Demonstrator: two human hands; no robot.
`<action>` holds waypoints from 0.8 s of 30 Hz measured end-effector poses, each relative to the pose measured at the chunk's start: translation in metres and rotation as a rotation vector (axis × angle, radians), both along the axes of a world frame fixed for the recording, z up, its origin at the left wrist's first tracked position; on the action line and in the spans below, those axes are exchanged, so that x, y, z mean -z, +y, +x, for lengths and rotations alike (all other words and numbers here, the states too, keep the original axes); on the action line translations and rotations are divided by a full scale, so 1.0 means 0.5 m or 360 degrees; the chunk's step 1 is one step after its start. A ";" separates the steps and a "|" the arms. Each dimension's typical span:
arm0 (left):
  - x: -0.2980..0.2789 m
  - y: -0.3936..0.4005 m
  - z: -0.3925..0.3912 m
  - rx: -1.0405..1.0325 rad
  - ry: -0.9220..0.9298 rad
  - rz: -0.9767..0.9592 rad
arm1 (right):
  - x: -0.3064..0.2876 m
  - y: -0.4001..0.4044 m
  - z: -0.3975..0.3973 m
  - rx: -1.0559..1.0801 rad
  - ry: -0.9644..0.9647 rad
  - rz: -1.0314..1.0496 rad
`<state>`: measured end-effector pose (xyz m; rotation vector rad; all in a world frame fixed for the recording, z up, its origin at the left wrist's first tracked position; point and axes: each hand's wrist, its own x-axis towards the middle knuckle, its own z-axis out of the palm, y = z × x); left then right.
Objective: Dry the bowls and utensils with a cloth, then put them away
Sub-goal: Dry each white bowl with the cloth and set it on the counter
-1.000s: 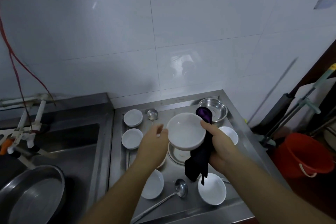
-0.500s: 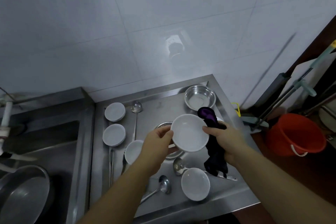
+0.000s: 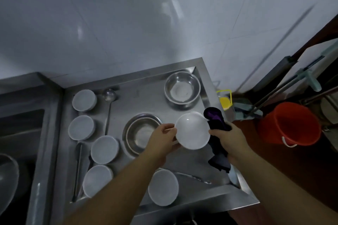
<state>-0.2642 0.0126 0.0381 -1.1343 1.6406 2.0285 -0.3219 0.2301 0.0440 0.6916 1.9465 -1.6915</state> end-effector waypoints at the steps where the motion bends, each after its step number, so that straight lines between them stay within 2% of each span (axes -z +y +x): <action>1: 0.009 0.012 -0.010 0.0014 -0.0029 -0.0019 | 0.013 0.009 -0.009 -0.0006 0.0007 0.0047; 10: 0.113 0.068 -0.105 -0.0072 -0.0232 -0.0191 | 0.112 0.021 -0.088 -0.0157 0.0106 0.0361; 17: 0.186 0.070 -0.139 -0.0102 -0.0301 -0.0472 | 0.160 0.004 -0.126 -0.0244 0.0205 0.0435; 24: 0.214 0.076 -0.153 -0.0060 -0.0320 -0.0762 | 0.195 -0.014 -0.140 -0.0349 0.0173 0.0417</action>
